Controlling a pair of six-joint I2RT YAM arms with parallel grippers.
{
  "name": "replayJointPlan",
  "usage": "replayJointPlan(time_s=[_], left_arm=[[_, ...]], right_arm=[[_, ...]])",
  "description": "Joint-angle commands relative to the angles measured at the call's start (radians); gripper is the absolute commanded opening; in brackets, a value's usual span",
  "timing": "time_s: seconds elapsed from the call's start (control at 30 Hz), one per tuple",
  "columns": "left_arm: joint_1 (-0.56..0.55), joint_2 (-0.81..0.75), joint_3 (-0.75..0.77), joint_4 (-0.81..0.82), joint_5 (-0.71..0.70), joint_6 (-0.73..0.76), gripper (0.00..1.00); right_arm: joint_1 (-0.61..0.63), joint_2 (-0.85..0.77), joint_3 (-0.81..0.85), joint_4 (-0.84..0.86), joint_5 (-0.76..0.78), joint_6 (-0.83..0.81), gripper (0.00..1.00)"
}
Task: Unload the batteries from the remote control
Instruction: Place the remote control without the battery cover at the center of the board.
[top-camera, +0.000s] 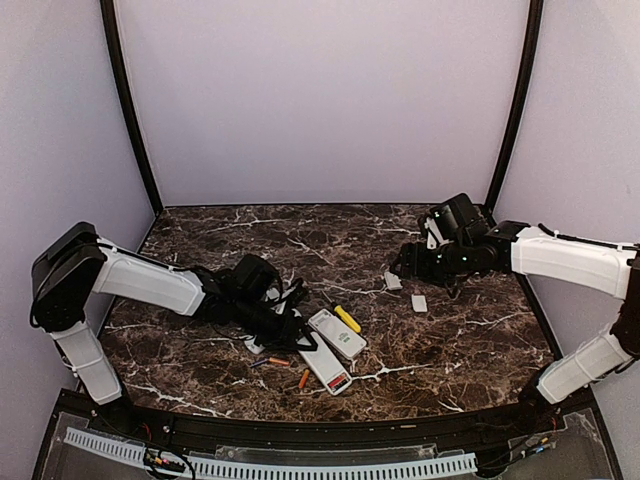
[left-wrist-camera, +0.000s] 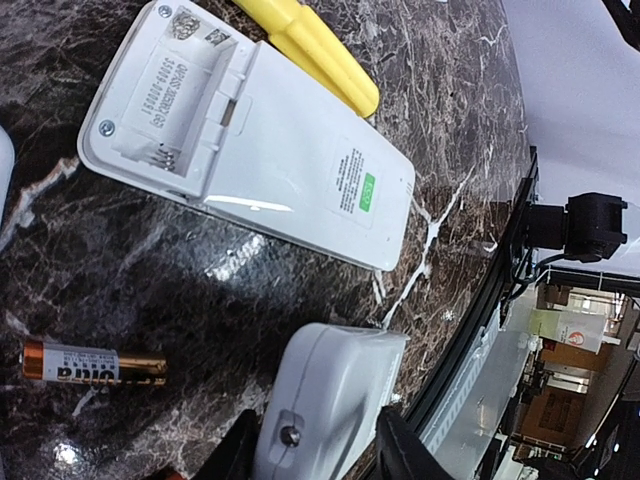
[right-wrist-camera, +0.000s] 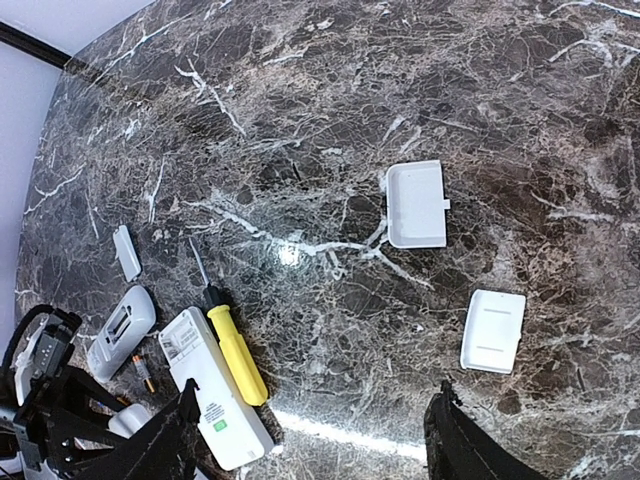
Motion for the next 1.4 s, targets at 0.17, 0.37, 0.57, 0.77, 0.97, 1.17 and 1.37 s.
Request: replayJointPlan(time_s=[0.17,0.37,0.57,0.77,0.97,1.17,1.37], left_arm=[[-0.004,0.031,0.051,-0.069,-0.014,0.030,0.43],[-0.003,0.026,0.068,-0.106,-0.040,0.045,0.53],[-0.004,0.010,0.086,-0.178,-0.082,0.075,0.59],[-0.004,-0.008,0.094,-0.217,-0.112,0.095,0.63],[-0.005,-0.048,0.101,-0.259,-0.161,0.112,0.64],[0.001,-0.147,0.154,-0.376,-0.256,0.159,0.69],[0.119,-0.257,0.222,-0.493,-0.251,0.249,0.73]], right_arm=[[0.011,0.002,0.014,0.021,0.000,-0.005,0.75],[0.012,-0.001,0.012,0.023,0.000,-0.003,0.75],[0.015,-0.001,0.011,0.024,0.000,-0.002,0.75],[0.016,0.000,0.010,0.026,0.000,-0.002,0.75],[0.018,-0.007,0.010,0.023,0.002,-0.004,0.75],[0.043,-0.013,0.024,0.012,-0.007,-0.053,0.75],[0.146,0.072,0.095,-0.034,0.015,-0.124,0.64]])
